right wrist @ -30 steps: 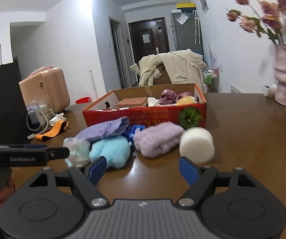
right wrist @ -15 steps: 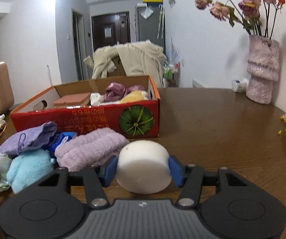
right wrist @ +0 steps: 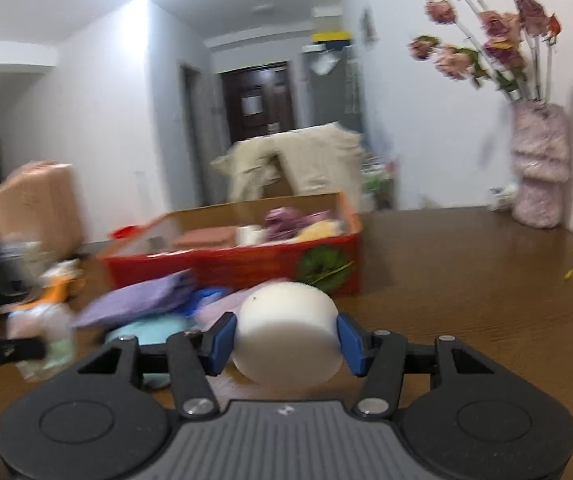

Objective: Organize soft objects
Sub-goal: 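Carry the cylinder sponge with the right gripper while the left carries the plastic bag into the box, releasing both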

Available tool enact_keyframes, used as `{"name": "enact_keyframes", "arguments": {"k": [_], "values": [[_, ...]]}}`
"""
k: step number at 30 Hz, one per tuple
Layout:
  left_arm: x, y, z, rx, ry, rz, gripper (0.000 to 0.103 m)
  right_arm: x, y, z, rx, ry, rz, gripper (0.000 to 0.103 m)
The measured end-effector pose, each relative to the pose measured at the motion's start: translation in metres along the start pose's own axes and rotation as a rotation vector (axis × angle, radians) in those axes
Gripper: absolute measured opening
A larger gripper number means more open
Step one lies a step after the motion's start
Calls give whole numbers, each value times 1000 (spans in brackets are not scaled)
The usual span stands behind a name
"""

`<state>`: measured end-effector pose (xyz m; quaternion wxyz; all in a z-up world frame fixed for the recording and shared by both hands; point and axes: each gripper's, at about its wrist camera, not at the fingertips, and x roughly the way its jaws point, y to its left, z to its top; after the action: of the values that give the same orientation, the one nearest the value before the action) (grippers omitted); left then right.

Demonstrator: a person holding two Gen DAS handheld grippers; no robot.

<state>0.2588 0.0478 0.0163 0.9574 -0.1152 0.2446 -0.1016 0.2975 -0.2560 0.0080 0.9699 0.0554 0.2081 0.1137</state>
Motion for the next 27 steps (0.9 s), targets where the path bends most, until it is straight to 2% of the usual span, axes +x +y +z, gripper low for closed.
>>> {"name": "enact_keyframes", "arguments": {"k": [2, 7, 14, 21, 27], "values": [[-28, -8, -10, 1, -5, -4, 29, -26, 3, -11, 33, 33, 61, 54], [-85, -23, -24, 32, -60, 10, 29, -96, 22, -36, 1, 59, 130, 54], [-128, -39, -37, 65, -105, -6, 30, -160, 36, -44, -47, -4, 125, 54], [-131, -42, -42, 93, -100, 3, 30, -166, 40, -46, -51, -4, 132, 54], [-110, -30, -30, 72, -89, 21, 30, -146, 36, -40, -43, 9, 115, 54]]}}
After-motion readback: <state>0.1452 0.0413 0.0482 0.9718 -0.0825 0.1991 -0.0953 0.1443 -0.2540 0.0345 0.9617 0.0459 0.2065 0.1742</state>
